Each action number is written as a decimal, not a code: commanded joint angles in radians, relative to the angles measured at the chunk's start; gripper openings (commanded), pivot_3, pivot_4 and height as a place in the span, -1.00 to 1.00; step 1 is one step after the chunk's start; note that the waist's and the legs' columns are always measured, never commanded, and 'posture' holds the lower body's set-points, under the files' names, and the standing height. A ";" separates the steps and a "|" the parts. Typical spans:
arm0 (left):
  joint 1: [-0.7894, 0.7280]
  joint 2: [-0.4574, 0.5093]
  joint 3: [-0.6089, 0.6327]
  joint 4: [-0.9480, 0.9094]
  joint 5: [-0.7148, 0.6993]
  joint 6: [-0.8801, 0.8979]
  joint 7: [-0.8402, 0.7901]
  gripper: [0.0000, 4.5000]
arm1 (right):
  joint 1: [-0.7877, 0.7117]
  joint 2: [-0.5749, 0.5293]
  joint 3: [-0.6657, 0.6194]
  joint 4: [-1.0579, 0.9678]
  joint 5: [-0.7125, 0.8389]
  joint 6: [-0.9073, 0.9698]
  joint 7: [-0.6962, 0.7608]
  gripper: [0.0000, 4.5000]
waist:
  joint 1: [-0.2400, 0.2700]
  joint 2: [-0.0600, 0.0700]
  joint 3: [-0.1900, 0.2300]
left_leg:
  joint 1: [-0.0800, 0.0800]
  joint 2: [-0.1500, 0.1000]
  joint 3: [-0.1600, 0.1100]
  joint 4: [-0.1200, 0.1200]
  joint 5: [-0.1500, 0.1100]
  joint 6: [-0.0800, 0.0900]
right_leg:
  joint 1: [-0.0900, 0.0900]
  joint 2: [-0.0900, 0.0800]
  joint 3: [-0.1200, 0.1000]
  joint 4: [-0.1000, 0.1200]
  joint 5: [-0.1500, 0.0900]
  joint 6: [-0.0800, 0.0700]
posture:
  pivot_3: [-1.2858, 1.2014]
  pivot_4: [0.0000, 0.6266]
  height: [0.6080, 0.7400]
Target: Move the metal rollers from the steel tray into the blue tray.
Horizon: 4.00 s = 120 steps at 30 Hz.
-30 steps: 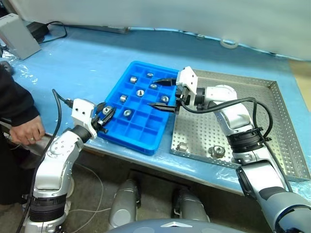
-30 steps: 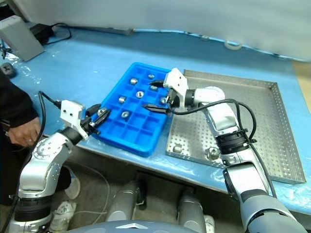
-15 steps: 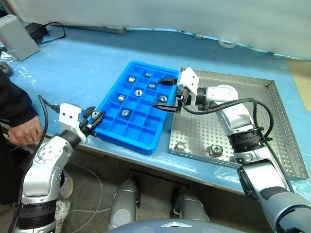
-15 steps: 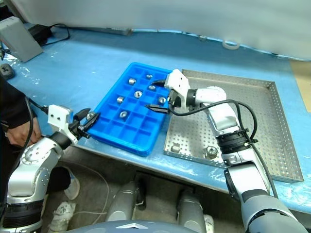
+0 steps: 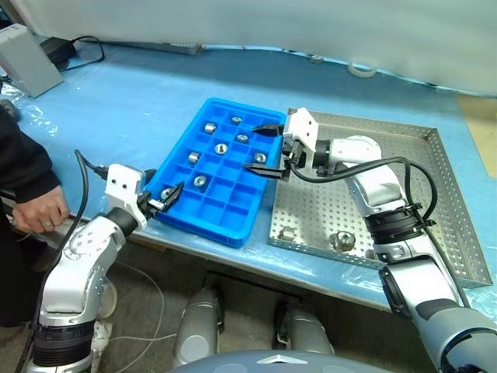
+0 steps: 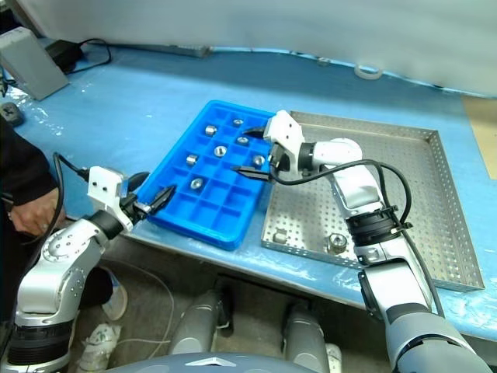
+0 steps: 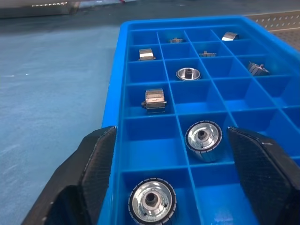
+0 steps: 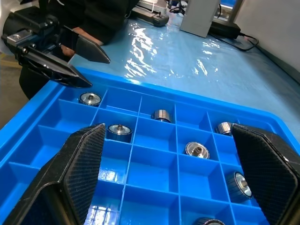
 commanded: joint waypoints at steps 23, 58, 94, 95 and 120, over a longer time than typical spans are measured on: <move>-0.400 0.014 -0.322 0.188 -0.198 0.085 -0.430 0.71 | 0.537 -0.442 -0.140 -0.523 0.123 0.151 0.158 1.00 | -0.059 0.001 -0.001 | 0.008 0.002 0.003 0.000 0.001 0.000 | 0.005 0.002 0.005 0.000 0.001 -0.001 | -0.04 -0.52 1.00; -0.208 0.095 -0.201 -0.002 -0.194 0.160 -0.234 0.71 | 0.174 -0.246 0.133 0.052 -0.063 -0.297 0.479 1.00 | -0.017 0.001 -0.001 | 0.007 0.002 0.002 0.003 0.000 0.001 | 0.006 0.003 0.004 0.002 0.001 -0.004 | 0.17 -0.52 1.00; -0.137 0.191 -0.096 -0.118 -0.303 0.257 -0.201 0.71 | 0.187 -0.234 0.087 0.134 -0.120 -0.380 0.359 1.00 | 0.024 0.001 -0.001 | 0.004 0.003 0.002 0.003 0.000 0.001 | 0.003 0.003 0.003 0.002 0.000 -0.007 | 0.15 -0.52 1.00; -0.145 0.190 -0.100 -0.114 -0.301 0.257 -0.200 0.71 | 0.181 -0.235 0.083 0.150 -0.121 -0.386 0.351 1.00 | 0.024 0.001 -0.001 | 0.004 0.003 0.002 0.003 0.000 0.001 | 0.004 0.003 0.003 0.002 0.000 -0.006 | 0.15 -0.52 1.00; -0.214 0.155 -0.162 -0.054 -0.275 0.228 -0.217 0.71 | 0.398 -0.275 0.005 -0.069 -0.052 -0.122 0.227 1.00 | -0.005 0.001 -0.001 | 0.006 0.004 0.001 0.003 0.001 0.001 | 0.005 0.005 0.003 0.002 0.000 -0.007 | 0.09 -0.52 1.00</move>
